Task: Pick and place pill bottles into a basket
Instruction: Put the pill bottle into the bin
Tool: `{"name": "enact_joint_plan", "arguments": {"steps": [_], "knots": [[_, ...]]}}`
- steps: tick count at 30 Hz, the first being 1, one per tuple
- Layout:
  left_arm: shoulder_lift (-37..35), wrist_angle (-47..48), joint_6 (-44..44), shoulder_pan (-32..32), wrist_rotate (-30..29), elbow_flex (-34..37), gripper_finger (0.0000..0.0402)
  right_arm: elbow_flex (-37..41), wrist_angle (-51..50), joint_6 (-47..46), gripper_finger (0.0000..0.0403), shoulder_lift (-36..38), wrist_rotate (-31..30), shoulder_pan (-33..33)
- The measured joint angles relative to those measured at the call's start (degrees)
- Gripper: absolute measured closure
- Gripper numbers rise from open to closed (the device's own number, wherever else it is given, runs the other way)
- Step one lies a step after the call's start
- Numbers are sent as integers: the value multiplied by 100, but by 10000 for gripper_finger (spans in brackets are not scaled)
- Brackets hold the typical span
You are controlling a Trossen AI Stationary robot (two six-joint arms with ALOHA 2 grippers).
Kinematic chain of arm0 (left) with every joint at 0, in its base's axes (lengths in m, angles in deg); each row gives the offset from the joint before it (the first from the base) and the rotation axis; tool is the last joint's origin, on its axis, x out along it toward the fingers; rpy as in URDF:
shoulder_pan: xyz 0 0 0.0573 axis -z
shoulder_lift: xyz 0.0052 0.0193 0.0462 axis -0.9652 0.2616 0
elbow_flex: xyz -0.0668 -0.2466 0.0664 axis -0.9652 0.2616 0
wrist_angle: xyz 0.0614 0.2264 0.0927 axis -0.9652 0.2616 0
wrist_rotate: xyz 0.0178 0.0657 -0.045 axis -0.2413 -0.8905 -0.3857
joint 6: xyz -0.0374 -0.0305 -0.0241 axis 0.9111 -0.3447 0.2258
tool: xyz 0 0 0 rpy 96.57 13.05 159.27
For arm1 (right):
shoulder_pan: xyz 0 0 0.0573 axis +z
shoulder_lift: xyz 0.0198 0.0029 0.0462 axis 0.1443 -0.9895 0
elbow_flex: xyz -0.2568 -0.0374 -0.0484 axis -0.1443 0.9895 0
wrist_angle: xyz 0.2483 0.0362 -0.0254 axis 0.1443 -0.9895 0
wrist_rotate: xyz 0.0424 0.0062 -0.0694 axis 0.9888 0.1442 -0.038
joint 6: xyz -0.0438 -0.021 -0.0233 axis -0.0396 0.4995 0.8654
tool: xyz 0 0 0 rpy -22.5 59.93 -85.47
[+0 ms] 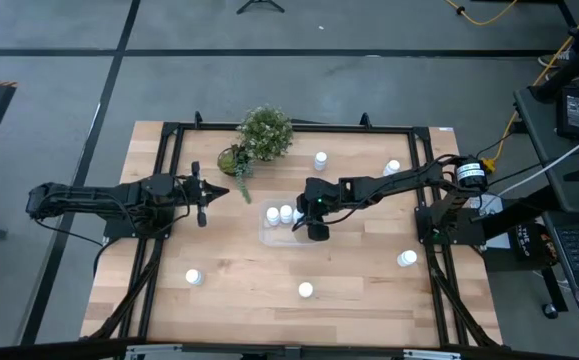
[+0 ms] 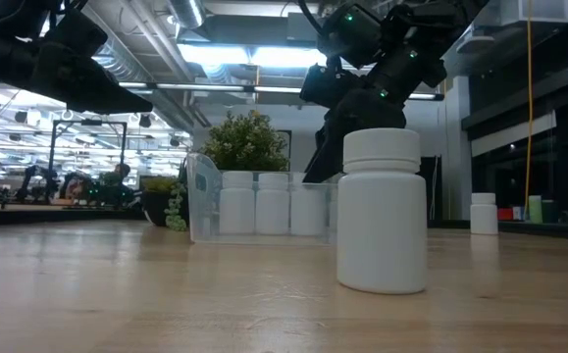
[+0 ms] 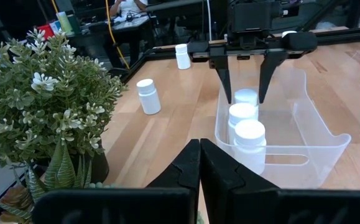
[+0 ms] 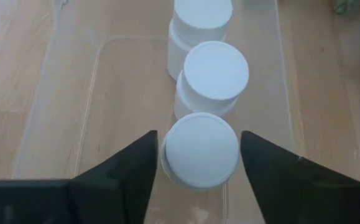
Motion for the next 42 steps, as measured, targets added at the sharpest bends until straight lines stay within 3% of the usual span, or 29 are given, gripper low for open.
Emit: {"name": "enact_joint_plan", "arguments": {"steps": [5, 10, 32, 42], "knots": [[-1, 1, 2, 1, 0, 0, 396, -3, 21, -2, 147, 0, -16, 0], [0, 0, 6, 2, 0, 0, 398, -8, 114, 16, 152, 2, -297, 0], [0, 2, 0, 0, 2, 0, 394, -306, 2, 337, 163, 115, -297, 4], [0, 2, -3, 0, 0, 0, 394, -546, -872, 419, 163, 920, -303, 3]]}}
